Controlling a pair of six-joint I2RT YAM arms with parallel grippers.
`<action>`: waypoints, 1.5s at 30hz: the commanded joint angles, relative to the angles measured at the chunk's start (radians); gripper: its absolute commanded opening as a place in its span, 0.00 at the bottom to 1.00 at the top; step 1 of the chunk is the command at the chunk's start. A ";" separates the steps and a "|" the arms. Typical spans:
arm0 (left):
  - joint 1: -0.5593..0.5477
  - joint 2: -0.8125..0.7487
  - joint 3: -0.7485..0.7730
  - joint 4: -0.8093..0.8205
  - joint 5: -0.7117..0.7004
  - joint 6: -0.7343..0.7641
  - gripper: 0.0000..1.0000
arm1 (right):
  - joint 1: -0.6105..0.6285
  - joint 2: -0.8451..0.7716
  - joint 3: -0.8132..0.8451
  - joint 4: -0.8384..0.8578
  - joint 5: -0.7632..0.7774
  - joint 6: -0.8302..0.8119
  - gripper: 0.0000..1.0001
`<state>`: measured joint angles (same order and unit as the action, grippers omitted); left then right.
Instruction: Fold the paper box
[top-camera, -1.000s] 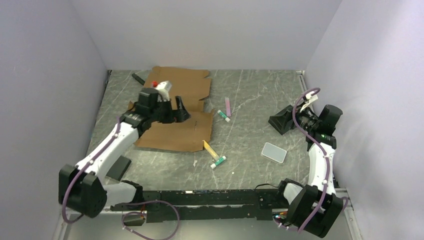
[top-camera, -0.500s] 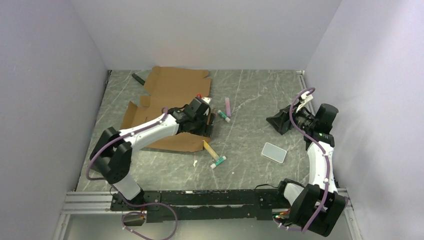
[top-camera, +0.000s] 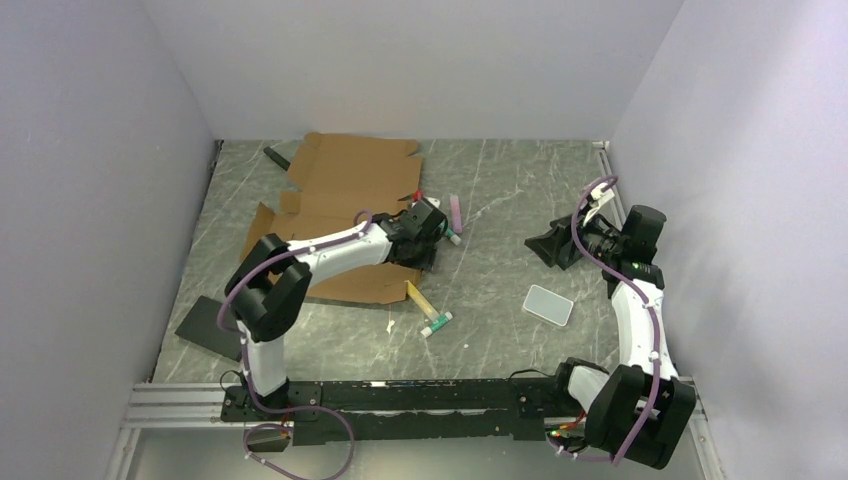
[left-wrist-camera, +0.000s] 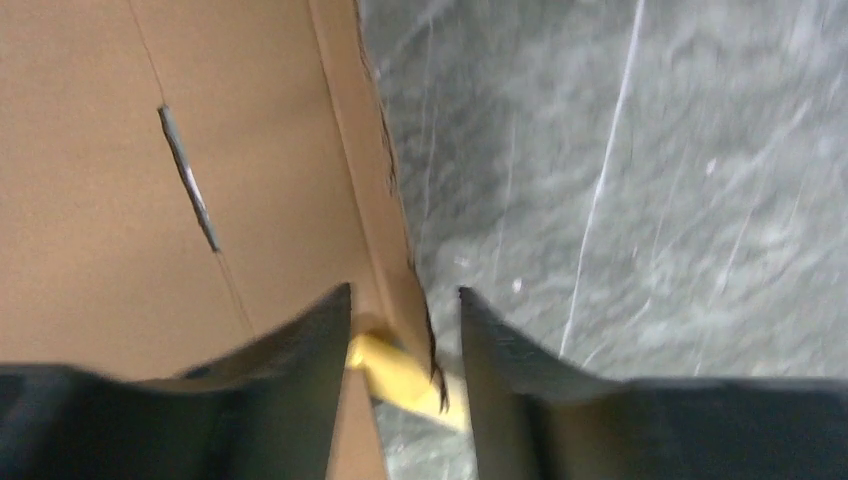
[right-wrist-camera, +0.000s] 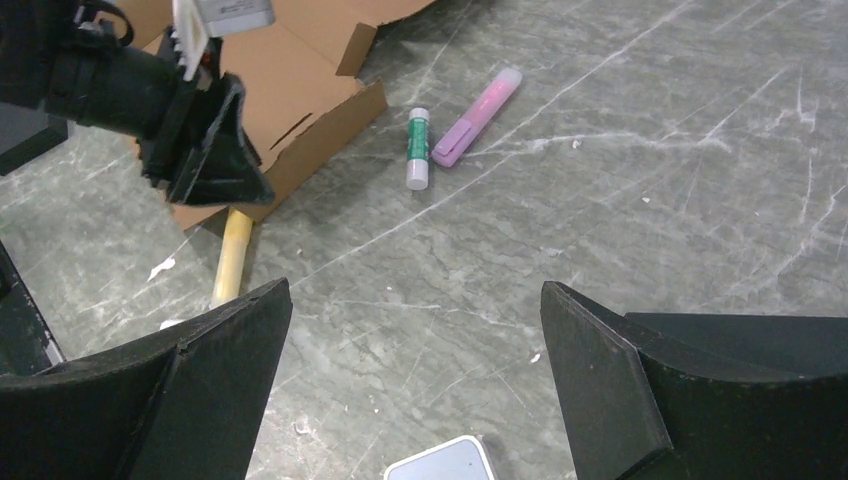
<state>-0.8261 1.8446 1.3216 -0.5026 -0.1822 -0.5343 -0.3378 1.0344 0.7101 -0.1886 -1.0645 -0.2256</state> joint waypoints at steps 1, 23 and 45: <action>0.001 0.061 0.102 -0.006 -0.092 -0.037 0.36 | 0.008 -0.003 0.024 0.002 -0.015 -0.034 1.00; 0.032 -0.141 0.366 0.082 -0.263 -0.165 0.00 | 0.076 -0.007 0.038 -0.059 -0.085 -0.104 1.00; -0.037 -0.193 0.396 0.266 -0.260 -0.681 0.00 | 0.333 -0.075 -0.216 0.808 -0.041 0.605 1.00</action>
<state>-0.8429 1.6157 1.6394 -0.3000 -0.4248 -1.1442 -0.0162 0.9810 0.4965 0.4473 -1.1091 0.2848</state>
